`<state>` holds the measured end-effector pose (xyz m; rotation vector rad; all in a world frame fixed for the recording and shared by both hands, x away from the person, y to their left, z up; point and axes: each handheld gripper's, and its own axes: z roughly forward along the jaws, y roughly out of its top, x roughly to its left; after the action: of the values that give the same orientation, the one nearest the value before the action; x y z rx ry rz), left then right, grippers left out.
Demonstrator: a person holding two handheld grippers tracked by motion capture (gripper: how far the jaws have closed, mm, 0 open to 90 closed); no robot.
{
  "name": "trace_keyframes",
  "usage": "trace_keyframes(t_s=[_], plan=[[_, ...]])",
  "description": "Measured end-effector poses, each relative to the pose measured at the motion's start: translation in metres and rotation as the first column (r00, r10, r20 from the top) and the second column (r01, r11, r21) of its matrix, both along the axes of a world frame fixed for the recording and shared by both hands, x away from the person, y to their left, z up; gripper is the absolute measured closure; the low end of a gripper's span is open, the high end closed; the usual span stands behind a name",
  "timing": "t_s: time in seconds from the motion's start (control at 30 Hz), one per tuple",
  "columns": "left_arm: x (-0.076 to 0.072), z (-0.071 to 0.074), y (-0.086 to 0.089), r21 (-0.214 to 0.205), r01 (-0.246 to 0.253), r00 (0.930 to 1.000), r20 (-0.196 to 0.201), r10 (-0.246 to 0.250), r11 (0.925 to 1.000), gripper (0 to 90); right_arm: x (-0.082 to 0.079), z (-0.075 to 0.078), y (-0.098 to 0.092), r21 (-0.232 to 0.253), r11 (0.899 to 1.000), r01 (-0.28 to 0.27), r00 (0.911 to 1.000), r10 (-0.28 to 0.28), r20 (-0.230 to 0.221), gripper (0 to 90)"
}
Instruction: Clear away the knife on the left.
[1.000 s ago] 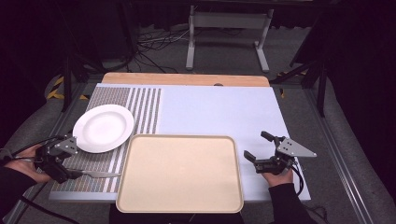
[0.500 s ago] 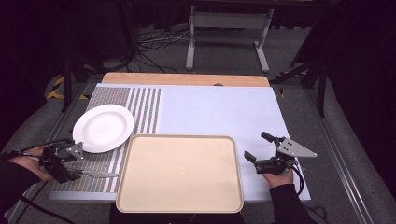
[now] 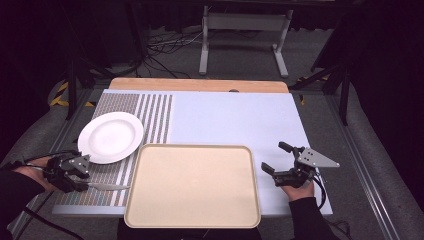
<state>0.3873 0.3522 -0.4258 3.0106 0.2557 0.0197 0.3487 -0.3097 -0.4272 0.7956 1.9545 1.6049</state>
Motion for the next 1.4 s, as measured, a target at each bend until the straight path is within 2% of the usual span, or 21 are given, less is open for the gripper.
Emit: trace_keyframes(t_s=[0.03,0.23,0.27,0.3,0.4,0.5,0.6,0.67,0.77,0.87,0.93,1.3,1.33,1.37,1.4], plan=[[0.0003,0.0002,0.0005,-0.005,0.028,0.9996,-0.008,-0.028,0.9996,58.3,0.0000,-0.0001,0.0002,0.000,1.000,-0.004,1.0000,0.004,-0.004,0.1],[0.0020,0.0009,0.0011,0.011,0.078,0.9969,-0.001,-0.078,0.9969,66.7,-0.0002,-0.0001,-0.0007,0.018,1.000,-0.017,0.9998,0.017,-0.003,0.1],[0.0017,0.0014,0.0010,0.020,0.098,0.9952,0.006,-0.098,0.9950,66.7,-0.0002,-0.0001,-0.0010,0.020,1.000,-0.018,0.9998,0.018,-0.002,0.1],[0.0023,0.0013,0.0006,0.023,0.126,0.9919,0.008,-0.127,0.9917,70.8,-0.0002,-0.0003,-0.0016,0.025,0.999,-0.022,0.9997,0.022,-0.005,0.1],[0.0031,0.0015,0.0006,0.025,0.139,0.9902,0.006,-0.139,0.9899,75.5,0.0000,-0.0008,-0.0020,0.032,0.999,-0.026,0.9996,0.026,-0.006,0.1],[0.0035,0.0014,0.0009,0.023,0.182,0.9833,0.006,-0.182,0.9831,76.7,-0.0007,-0.0007,-0.0015,0.037,0.998,-0.041,0.9992,0.041,0.001,0.1],[0.0029,0.0017,0.0000,0.031,0.174,0.9847,0.001,-0.174,0.9842,77.7,-0.0015,-0.0004,-0.0010,0.035,0.998,-0.043,0.9991,0.043,0.003,0.1],[0.0040,0.0013,-0.0008,0.028,0.196,0.9805,0.005,-0.196,0.9802,79.0,-0.0018,-0.0002,-0.0011,0.037,0.998,-0.044,0.9990,0.044,0.005,0.1],[0.0047,0.0016,-0.0008,0.033,0.186,0.9826,-0.005,-0.186,0.9821,79.3,-0.0018,-0.0002,-0.0012,0.036,0.998,-0.043,0.9991,0.042,0.009,0.1],[0.0049,0.0017,-0.0017,0.039,0.187,0.9823,-0.002,-0.188,0.9815,79.4,-0.0017,-0.0002,-0.0011,0.034,0.998,-0.046,0.9989,0.046,0.008,0.1],[0.0050,0.0018,-0.0027,0.044,0.201,0.9796,-0.001,-0.201,0.9787,79.5,-0.0016,-0.0004,-0.0008,0.033,0.998,-0.051,0.9987,0.051,0.010,0.1],[0.0031,0.0020,-0.0038,0.054,0.196,0.9804,0.007,-0.197,0.9791,79.6,-0.0031,0.0000,-0.0009,0.027,0.998,-0.051,0.9986,0.051,0.011,0.1],[0.0021,0.0025,-0.0047,0.068,0.173,0.9848,0.008,-0.174,0.9827,79.6,-0.0030,0.0000,-0.0008,0.027,0.998,-0.051,0.9986,0.051,0.011,0.1],[0.0021,0.0025,-0.0047,0.068,0.173,0.9848,0.008,-0.174,0.9827,79.7,-0.0030,0.0000,-0.0007,0.026,0.998,-0.051,0.9986,0.051,0.011,0.1],[0.0019,0.0032,-0.0048,0.085,0.142,0.9897,0.004,-0.143,0.9861,79.7,-0.0031,0.0000,-0.0008,0.025,0.998,-0.051,0.9987,0.050,0.012,0.1]])
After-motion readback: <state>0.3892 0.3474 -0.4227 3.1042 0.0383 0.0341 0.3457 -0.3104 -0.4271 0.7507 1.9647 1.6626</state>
